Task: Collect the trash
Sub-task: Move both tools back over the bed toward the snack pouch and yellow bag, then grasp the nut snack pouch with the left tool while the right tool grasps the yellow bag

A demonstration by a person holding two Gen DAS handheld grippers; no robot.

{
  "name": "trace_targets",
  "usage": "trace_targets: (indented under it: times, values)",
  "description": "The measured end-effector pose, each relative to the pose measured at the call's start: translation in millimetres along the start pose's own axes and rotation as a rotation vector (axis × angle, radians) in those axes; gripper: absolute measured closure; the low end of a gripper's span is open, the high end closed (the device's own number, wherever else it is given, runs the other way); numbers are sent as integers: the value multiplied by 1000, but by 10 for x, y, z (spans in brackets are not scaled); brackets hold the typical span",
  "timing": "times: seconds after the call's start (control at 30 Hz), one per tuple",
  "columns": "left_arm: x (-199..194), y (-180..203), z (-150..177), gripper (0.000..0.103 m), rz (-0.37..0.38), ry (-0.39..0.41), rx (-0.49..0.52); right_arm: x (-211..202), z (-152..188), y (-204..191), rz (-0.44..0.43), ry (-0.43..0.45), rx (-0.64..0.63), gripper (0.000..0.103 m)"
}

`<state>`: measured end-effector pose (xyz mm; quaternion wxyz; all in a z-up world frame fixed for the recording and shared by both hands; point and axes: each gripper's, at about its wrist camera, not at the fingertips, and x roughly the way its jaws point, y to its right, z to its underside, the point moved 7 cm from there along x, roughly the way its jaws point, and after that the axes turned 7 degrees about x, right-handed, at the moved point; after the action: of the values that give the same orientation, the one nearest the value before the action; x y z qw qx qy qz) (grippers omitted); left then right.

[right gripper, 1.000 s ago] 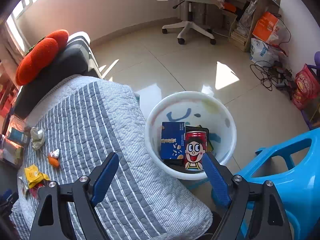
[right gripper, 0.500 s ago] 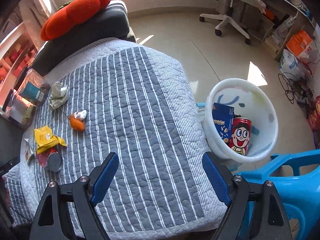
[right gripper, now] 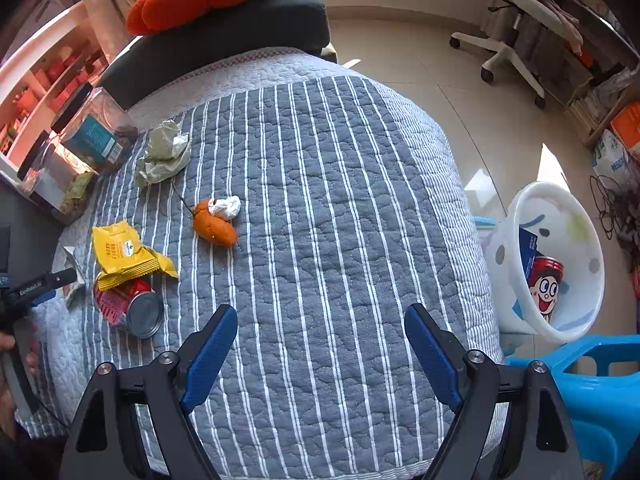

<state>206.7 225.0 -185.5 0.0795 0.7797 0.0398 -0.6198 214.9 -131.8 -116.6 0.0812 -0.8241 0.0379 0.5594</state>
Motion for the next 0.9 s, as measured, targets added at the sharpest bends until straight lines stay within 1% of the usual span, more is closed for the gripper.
trace_targets:
  times: [0.13, 0.17, 0.2, 0.27, 0.33, 0.37, 0.43, 0.5, 0.53, 0.6, 0.63, 0.67, 0.7, 0.77, 0.8, 0.9]
  values:
    - [128, -71, 12, 1, -73, -16, -10, 86, 16, -233, -26, -4, -28, 16]
    - [182, -87, 26, 1, -89, -31, 0, 112, 23, -289, -36, -9, -31, 13]
    - [230, -88, 49, 1, -92, -45, 8, 143, 34, -353, -51, -19, -30, 6]
    - [292, -102, 88, 1, -68, -60, -4, 195, 49, -469, -89, -38, -27, 0]
    - [278, -124, 93, 1, -55, -49, -7, 249, 59, -589, -116, -58, -30, 0]
    - [266, -146, 107, 2, -46, -43, -9, 275, 62, -642, -119, -63, -33, 0]
    - [218, -171, 114, 8, -32, -25, -12, 318, 68, -726, -119, -72, -46, 0]
    - [153, -191, 120, 20, -21, -11, -17, 367, 71, -806, -117, -82, -59, 0]
    - [126, -201, 121, 24, -13, -2, -20, 390, 72, -839, -117, -86, -64, 0]
    - [65, -226, 117, 45, 16, 13, -23, 438, 70, -903, -112, -93, -74, 0]
    - [33, -229, 123, 50, 32, 18, -22, 458, 64, -934, -108, -92, -79, 0]
    - [-11, -196, 101, 61, 48, 23, -16, 476, 55, -965, -107, -90, -82, 0]
    - [-31, -176, 102, 75, 72, 25, -10, 492, 40, -1002, -109, -88, -84, 0]
    - [-59, -88, 127, 89, 136, 14, 0, 521, 12, -1089, -129, -88, -85, 0]
    - [-72, -53, 144, 94, 156, 8, 7, 536, -2, -1146, -140, -87, -89, 0]
    - [-154, 54, 176, 97, 202, 13, 21, 562, -44, -1319, -163, -78, -116, 0]
